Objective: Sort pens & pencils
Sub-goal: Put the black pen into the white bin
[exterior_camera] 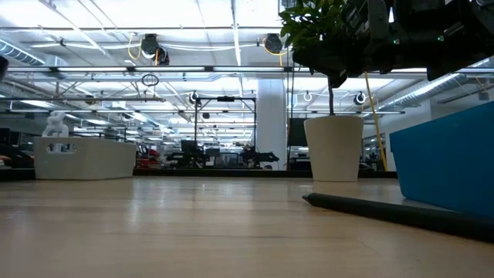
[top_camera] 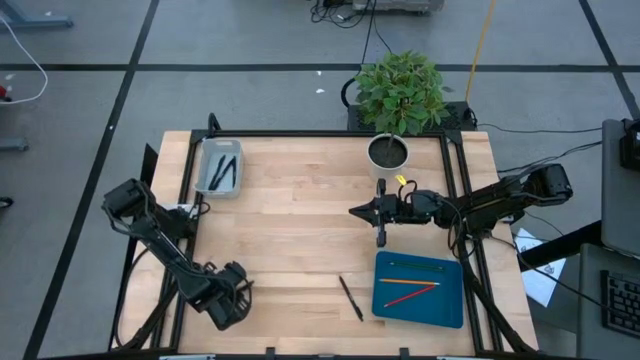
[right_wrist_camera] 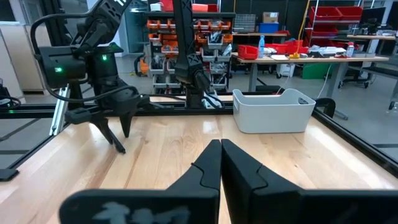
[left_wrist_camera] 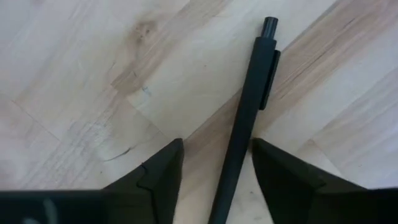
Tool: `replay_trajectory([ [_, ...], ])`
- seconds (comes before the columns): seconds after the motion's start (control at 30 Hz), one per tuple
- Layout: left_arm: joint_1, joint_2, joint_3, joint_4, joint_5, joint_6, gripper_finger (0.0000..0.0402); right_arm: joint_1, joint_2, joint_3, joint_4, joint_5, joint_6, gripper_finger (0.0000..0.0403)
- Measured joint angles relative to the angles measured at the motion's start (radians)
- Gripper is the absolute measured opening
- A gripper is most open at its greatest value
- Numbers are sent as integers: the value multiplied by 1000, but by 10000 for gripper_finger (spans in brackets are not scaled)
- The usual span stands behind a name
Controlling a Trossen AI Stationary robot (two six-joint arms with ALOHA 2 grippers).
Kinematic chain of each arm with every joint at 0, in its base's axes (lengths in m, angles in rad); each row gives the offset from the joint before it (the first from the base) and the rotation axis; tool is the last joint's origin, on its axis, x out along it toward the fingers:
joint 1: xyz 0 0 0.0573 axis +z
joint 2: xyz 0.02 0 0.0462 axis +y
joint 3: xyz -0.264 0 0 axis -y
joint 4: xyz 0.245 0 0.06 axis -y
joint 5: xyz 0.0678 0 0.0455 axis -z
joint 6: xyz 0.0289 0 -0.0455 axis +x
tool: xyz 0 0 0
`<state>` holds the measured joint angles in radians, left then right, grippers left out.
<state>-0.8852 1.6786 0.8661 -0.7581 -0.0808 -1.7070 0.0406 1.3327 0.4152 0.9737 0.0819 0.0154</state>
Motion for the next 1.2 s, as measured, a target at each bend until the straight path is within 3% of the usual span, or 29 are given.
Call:
replay_trajectory([
  [0.27, 5, 1, -1, -23, 25, 7, 37, 0, 0, 0, 0, 0, 0, 0],
  [0.33, 10, 1, -1, -24, 30, 16, 18, 0, 0, 0, 0, 0, 0, 0],
  [0.53, 28, -1, -3, -23, 40, 54, 34, 0, 0, 0, 0, 0, 0, 0],
  [0.73, 32, -50, -9, -19, 26, 92, 18, 0, 0, 0, 0, 0, 0, 0],
  [1.0, 52, -167, -10, 5, -183, 224, 24, 0, 0, 0, 0, 0, 1, 0],
  [1.2, 150, -262, -8, 44, -463, 513, 19, 0, 0, 0, 0, 0, 3, 0],
])
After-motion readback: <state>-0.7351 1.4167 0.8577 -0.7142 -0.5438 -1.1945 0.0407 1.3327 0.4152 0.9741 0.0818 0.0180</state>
